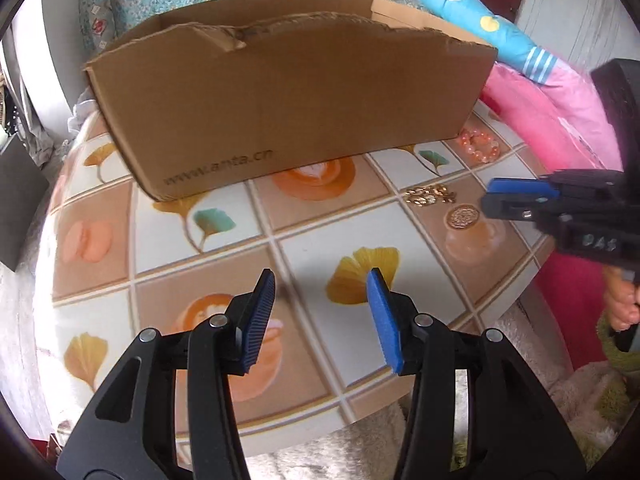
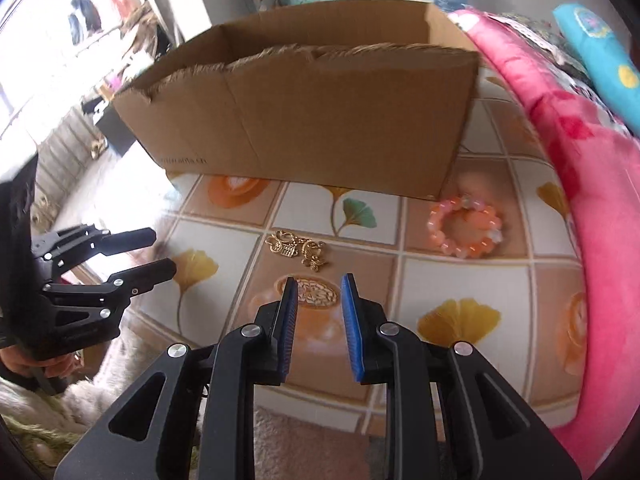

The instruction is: Organize jewelry

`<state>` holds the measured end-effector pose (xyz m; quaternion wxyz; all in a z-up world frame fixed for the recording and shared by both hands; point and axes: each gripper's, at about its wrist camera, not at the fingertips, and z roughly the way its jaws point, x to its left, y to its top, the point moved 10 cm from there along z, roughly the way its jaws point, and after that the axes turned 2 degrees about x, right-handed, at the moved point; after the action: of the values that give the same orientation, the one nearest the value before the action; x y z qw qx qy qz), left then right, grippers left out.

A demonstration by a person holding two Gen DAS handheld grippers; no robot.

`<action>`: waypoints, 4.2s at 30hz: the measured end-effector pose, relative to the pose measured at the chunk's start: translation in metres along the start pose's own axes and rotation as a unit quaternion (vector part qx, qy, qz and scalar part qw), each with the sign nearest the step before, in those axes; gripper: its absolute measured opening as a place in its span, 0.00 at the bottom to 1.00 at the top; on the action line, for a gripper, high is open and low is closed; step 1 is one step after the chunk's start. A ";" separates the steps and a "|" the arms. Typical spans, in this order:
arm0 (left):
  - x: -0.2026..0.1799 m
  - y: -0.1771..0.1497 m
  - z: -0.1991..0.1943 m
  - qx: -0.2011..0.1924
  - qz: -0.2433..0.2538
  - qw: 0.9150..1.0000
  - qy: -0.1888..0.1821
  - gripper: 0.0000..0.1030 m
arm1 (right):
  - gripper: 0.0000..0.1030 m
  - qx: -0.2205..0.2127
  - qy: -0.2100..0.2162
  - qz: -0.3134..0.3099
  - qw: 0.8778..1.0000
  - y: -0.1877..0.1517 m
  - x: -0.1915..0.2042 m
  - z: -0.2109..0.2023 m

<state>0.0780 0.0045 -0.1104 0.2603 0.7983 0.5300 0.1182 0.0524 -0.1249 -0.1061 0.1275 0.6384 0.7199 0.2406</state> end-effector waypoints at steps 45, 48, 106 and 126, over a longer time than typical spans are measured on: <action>-0.046 0.040 0.014 -0.039 0.050 0.995 -0.079 0.29 | 0.08 0.019 0.002 0.052 0.998 -0.016 -0.038 0.003; -0.056 0.045 0.024 -0.026 0.070 0.994 -0.078 0.29 | 0.08 0.017 0.009 0.052 0.998 -0.018 -0.041 0.002; -0.014 0.025 0.007 -0.035 0.001 0.998 -0.052 0.12 | 0.10 0.029 -0.007 0.025 0.999 -0.017 -0.030 0.002; -0.007 0.025 0.007 -0.036 -0.006 0.998 -0.053 0.12 | 0.25 0.031 0.020 0.015 0.999 -0.016 -0.004 0.009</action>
<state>0.0979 -0.0117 -0.1022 0.3175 0.7903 0.5158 0.0929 0.0442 -0.1282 -0.1225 0.0891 0.6481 0.7195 0.2331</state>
